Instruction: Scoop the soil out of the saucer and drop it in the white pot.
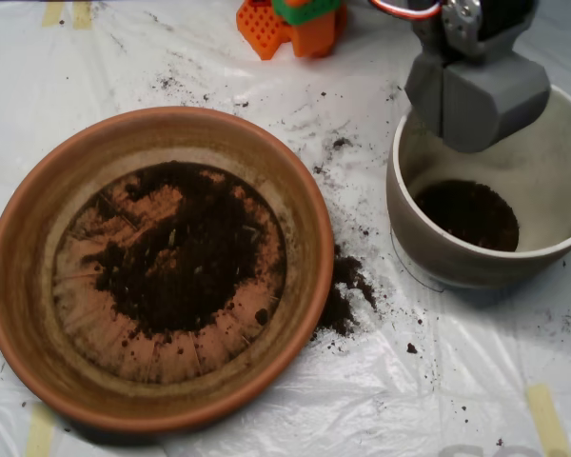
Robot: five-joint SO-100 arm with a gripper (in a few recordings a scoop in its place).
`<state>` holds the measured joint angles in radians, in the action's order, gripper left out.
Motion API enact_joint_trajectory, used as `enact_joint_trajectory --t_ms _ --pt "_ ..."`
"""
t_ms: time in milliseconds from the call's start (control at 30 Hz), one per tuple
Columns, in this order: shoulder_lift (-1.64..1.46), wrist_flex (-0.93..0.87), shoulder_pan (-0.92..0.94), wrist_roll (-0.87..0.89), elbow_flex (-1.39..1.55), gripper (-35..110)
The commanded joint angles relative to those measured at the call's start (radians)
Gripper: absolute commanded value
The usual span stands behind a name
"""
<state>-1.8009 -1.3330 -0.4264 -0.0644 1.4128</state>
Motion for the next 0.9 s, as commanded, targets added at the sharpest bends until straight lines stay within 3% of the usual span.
enact_joint_trajectory --t_ms 0,100,600,867 --pt "0.0 -0.032 -0.038 0.0 -0.115 16" --pt "-0.005 -0.035 -0.041 -0.003 -0.114 35" --pt "-0.034 -0.041 0.008 0.048 -0.118 33" --pt "-0.029 -0.051 0.264 0.196 -0.181 37"
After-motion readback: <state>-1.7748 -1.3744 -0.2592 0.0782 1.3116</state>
